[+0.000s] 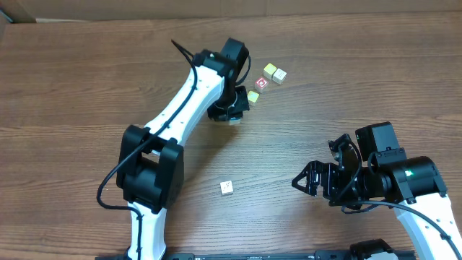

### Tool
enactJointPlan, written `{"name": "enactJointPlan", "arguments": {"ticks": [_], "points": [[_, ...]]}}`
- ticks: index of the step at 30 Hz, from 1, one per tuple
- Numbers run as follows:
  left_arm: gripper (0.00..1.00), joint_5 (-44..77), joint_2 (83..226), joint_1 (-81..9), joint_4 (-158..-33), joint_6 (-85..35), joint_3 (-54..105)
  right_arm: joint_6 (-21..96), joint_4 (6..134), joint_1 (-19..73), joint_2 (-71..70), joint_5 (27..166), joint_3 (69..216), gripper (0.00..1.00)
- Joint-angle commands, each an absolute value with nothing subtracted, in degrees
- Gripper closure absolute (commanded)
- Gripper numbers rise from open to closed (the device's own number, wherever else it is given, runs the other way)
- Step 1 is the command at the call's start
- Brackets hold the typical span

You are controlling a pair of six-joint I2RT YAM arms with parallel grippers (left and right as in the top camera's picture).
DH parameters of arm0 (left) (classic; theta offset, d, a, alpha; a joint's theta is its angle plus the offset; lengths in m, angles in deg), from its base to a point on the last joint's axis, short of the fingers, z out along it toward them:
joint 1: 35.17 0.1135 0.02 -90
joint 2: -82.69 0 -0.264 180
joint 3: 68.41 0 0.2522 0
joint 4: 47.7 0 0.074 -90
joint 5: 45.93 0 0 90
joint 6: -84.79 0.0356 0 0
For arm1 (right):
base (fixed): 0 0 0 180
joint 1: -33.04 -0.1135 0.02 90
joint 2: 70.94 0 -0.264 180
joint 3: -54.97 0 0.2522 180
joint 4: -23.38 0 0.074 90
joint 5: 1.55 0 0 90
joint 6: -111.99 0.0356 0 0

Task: Flip 5 blocks
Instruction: 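Return the left gripper to the cluster and grasp the blue L block, then place the blue L block beside the cream block at front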

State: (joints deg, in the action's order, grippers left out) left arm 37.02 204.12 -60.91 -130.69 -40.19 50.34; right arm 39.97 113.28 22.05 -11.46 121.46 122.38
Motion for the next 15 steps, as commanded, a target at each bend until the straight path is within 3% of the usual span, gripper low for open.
{"name": "enactJointPlan", "arguments": {"ticks": [1, 7, 15], "points": [[0.95, 43.4, 200.7, -60.6, -135.2, -36.1, 53.1, 39.5, 113.0, 21.7, -11.7, 121.5, 123.2, 0.00], [0.96, 47.7, 195.0, -60.7, -144.0, -35.3, 53.0, 39.5, 112.2, 21.7, -11.7, 121.5, 123.2, 0.00], [0.95, 49.7, 183.4, -61.9, -145.2, -35.1, 46.2, 39.5, 112.0, 21.7, -11.7, 121.6, 123.2, 0.00]]}}
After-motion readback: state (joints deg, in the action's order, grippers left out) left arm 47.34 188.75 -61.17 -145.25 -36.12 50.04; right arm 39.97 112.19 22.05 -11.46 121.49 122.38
